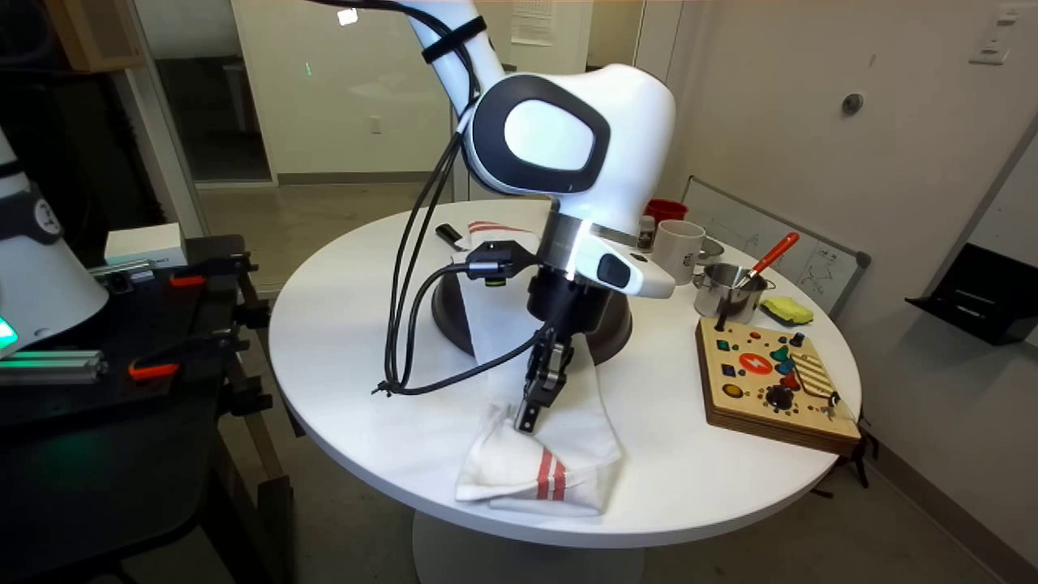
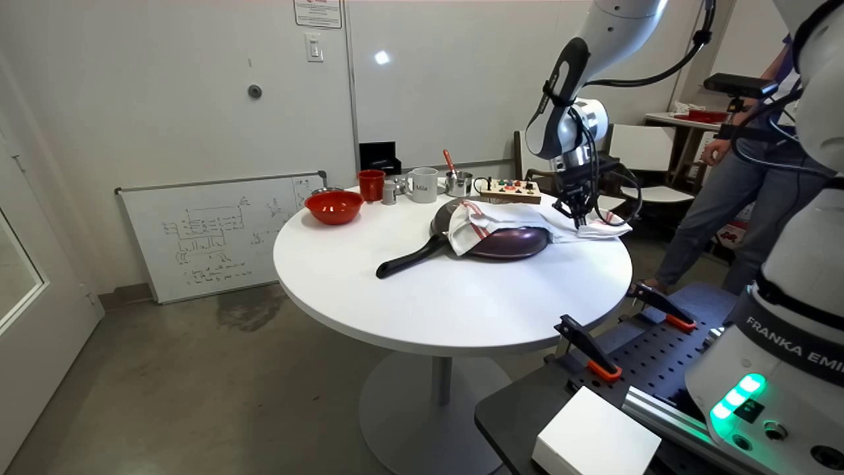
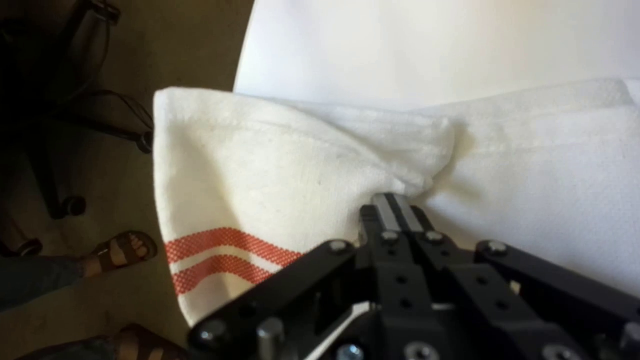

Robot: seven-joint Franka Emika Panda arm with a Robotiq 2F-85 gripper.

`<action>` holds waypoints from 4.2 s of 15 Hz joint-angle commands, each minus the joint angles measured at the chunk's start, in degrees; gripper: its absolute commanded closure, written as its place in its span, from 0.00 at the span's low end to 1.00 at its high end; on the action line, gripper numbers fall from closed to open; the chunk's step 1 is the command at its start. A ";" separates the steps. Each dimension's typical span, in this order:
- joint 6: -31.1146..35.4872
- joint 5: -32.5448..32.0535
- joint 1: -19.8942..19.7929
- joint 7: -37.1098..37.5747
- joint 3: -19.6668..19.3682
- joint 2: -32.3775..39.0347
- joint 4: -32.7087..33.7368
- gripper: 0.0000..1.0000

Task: Move the tea towel to the right

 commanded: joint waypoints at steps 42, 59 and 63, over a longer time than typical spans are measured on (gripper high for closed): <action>-1.11 -3.31 1.02 -5.55 0.25 -5.33 -7.28 1.00; -2.87 -7.68 1.83 -4.94 -1.38 -4.83 -7.52 1.00; -2.90 -9.63 2.75 -3.44 -2.64 -4.65 -7.62 1.00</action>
